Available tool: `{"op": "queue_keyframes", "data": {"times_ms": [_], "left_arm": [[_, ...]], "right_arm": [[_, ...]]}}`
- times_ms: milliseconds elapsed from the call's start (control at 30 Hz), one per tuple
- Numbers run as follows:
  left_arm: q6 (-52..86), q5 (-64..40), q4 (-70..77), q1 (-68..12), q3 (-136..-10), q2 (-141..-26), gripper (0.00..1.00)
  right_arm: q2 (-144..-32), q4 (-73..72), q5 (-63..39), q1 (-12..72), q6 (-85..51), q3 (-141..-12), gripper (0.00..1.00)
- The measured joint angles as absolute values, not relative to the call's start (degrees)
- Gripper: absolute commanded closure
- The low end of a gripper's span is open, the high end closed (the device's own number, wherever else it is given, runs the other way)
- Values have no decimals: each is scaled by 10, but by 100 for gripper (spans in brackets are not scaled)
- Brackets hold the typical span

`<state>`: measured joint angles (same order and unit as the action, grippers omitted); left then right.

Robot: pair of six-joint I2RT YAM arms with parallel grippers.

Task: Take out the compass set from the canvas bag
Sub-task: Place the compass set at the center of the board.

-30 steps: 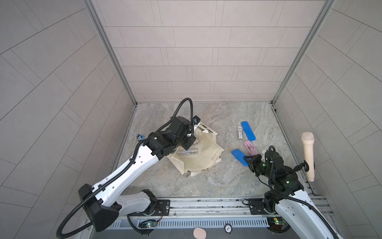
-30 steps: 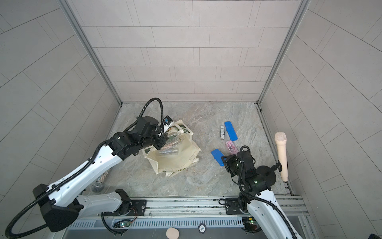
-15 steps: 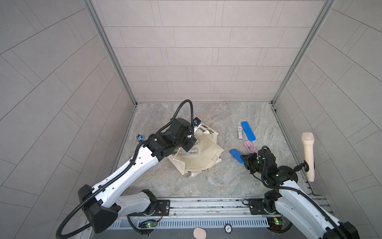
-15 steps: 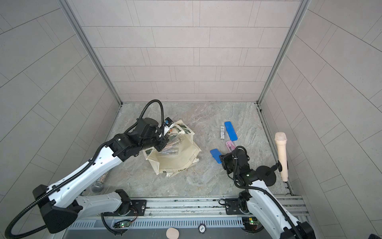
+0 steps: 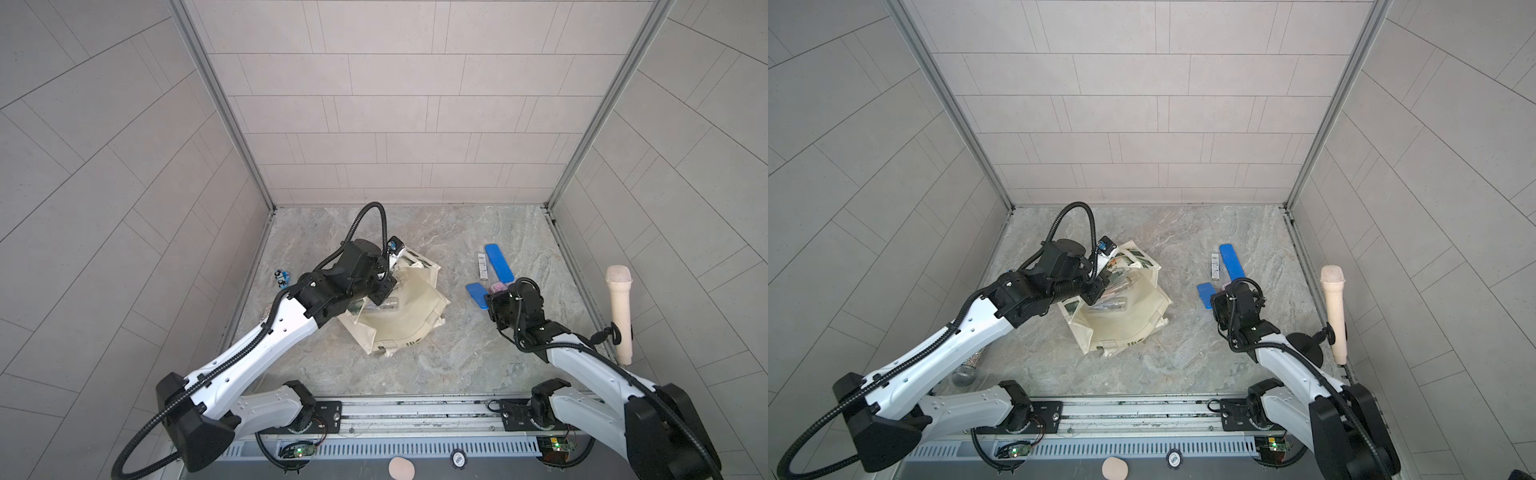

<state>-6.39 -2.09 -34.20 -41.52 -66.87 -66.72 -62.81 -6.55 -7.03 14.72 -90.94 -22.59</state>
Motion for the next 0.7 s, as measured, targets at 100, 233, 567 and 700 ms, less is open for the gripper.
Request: {"op": "queue_keyframes", "data": {"times_ms": [100, 233, 567, 700], "left_arm": [[-64, -23, -341, -415, -667, -666, 100], [-64, -24, -341, -415, -665, -662, 100], [-65, -26, -341, -415, -660, -655, 100], [-70, -27, -342, -415, -660, -655, 100]], "right_arm": [[-718, -108, -91, 145, -907, -275, 78], [-806, -135, -113, 146, -895, -341, 77], [-913, -162, -112, 119, -875, -420, 72], [-940, -180, -112, 118, -873, -423, 57]]}}
